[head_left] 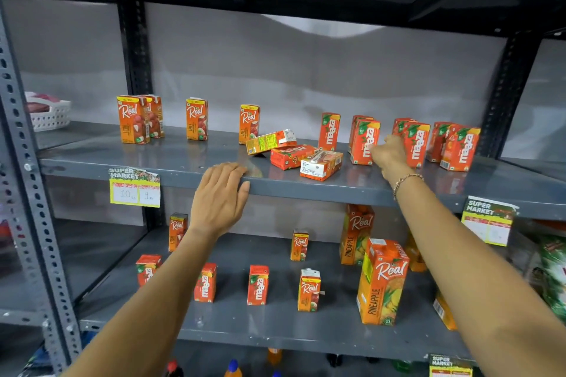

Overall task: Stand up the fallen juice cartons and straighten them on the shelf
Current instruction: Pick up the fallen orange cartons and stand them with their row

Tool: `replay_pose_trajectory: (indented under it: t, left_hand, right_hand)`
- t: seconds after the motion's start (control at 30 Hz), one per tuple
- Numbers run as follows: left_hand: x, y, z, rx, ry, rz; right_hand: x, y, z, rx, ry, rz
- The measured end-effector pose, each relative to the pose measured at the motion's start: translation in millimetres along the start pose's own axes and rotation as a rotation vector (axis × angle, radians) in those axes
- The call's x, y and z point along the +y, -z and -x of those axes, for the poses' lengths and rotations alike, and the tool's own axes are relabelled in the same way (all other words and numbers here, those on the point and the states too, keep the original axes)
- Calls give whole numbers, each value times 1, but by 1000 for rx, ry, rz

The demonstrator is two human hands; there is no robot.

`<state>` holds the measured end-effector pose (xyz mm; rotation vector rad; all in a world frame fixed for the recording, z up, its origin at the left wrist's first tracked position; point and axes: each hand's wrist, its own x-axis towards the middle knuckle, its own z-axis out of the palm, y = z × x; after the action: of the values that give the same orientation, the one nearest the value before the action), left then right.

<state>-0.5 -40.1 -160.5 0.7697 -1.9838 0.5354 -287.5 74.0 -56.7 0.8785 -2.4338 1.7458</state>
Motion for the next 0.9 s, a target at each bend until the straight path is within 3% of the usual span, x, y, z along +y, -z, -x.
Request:
replay_pose_trajectory:
  t: [0.07, 0.1, 0.17, 0.23, 0.37, 0.53, 0.7, 0.9]
  left_hand:
    - [-12, 5, 0, -26, 60, -36]
    - [-17, 7, 0, -44, 73, -72]
    - [-23, 7, 1, -69, 54, -113]
    - [-24, 7, 1, -78, 54, -105]
    - [-26, 7, 3, -80, 43, -114]
    - [-34, 6, 4, -92, -10, -105]
    - [-37, 3, 4, -60, -42, -88]
    - [-40, -2, 4, -2, -52, -80]
  right_hand:
    - [-11, 0, 19, 162, 174, 14]
    - [-20, -3, 27, 168, 286, -4]
    - [-40, -11, 33, 25, 470, 13]
    - [-61, -21, 37, -221, 532, 190]
    - [-81, -39, 32, -549, 484, 576]
    - [-98, -53, 27, -787, 403, 714]
    - [-104, -63, 27, -862, 353, 907]
    - [-107, -63, 27, -722, 450, 872]
